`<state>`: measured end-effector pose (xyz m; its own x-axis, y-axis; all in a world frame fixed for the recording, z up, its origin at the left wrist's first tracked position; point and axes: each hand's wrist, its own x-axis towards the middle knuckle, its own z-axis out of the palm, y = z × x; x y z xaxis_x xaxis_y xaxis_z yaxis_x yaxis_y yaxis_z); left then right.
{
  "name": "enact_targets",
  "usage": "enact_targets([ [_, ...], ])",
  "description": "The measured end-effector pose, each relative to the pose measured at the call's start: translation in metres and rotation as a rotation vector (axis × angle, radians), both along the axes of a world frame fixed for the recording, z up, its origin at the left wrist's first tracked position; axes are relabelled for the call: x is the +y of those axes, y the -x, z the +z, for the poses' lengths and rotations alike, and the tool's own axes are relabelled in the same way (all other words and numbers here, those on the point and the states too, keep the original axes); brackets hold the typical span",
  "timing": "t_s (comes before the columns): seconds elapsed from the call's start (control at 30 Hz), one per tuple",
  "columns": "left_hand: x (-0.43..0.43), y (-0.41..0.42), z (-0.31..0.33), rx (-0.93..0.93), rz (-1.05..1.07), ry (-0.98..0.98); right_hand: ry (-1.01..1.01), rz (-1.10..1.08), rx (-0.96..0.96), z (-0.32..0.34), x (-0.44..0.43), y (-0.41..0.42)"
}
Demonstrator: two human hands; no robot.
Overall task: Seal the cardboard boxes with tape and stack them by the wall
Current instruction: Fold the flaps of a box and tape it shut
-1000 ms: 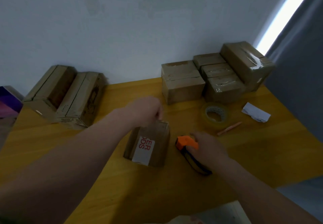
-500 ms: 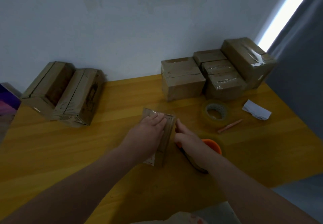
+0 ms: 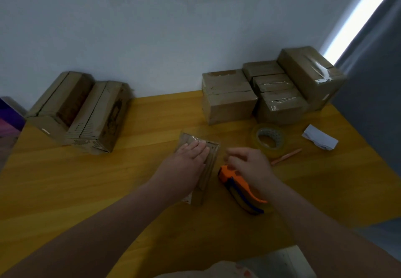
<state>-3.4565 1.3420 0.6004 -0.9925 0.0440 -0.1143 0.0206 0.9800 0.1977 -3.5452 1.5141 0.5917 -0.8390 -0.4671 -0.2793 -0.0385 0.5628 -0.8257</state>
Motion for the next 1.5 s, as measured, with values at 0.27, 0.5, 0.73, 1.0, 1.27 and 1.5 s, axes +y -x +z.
enact_targets([
  [0.27, -0.010, -0.006, 0.006, -0.003, -0.162, -0.065, 0.282, 0.069, -0.384, -0.008, -0.003, 0.011],
  [0.5, -0.012, -0.006, -0.003, 0.102, -0.147, -0.078, 0.381, 0.106, -0.521, -0.021, 0.001, 0.012],
  [0.73, -0.014, -0.005, -0.010, 0.153, -0.140, -0.078, 0.483, -0.014, -0.525, -0.022, -0.008, 0.009],
  [1.0, -0.014, -0.003, -0.013, 0.131, -0.168, -0.040, 0.362, -0.135, -0.208, -0.027, -0.023, 0.007],
  [1.27, -0.013, -0.002, -0.013, 0.155, -0.169, -0.063, 0.199, -0.069, 0.238, -0.032, -0.028, 0.005],
  [1.5, -0.018, -0.003, -0.012, 0.155, -0.190, -0.146, 0.156, -0.127, 0.251, -0.033, -0.033, 0.008],
])
